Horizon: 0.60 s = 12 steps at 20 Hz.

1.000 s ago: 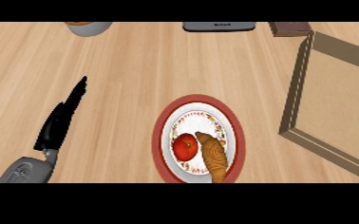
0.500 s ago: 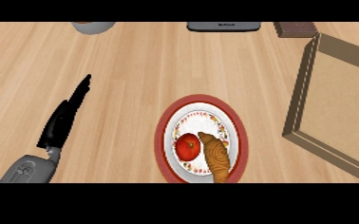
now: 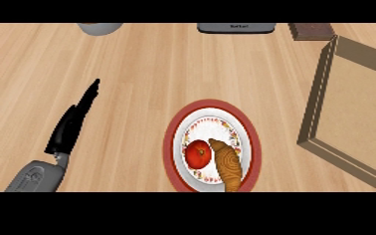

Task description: Pick the croissant from the plate and place it in the cardboard box

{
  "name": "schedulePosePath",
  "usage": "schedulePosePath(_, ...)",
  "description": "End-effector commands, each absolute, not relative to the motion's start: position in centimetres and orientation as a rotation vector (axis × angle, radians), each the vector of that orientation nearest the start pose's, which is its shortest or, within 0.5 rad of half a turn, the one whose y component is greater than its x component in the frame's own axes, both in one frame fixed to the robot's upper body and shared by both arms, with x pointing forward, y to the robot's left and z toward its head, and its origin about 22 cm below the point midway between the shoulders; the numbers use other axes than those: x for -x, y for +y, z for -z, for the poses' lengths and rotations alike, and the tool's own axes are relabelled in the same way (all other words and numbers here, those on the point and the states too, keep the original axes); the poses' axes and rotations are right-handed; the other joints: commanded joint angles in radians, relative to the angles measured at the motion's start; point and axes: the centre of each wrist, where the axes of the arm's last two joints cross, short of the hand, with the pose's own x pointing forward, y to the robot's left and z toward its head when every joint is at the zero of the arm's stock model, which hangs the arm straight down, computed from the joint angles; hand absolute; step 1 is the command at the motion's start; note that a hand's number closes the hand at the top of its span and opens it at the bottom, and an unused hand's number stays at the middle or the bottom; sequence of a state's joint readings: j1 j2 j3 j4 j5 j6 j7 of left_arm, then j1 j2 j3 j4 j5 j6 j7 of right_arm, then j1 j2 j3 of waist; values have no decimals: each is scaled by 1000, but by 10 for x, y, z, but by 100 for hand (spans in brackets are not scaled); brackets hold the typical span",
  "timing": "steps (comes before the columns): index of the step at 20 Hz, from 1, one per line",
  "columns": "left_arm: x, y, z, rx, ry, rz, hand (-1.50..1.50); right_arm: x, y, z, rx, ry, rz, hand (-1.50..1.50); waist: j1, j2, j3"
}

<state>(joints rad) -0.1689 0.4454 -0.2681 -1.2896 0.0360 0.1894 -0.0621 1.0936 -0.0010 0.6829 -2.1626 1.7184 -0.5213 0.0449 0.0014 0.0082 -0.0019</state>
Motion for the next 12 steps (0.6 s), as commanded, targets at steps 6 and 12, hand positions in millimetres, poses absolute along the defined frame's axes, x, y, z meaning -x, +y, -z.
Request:
schedulePosePath(6, -270, 283, 4, -313, -1470, 410, 0, -71, -127, -23, 1269, -1487, -932, -150, -1, -8, 2)
schedulePosePath(12, -269, 288, 1, -315, -1489, 436, 0, -88, -108, -20, 1267, -1376, -1030, -150, 1, -8, 2)
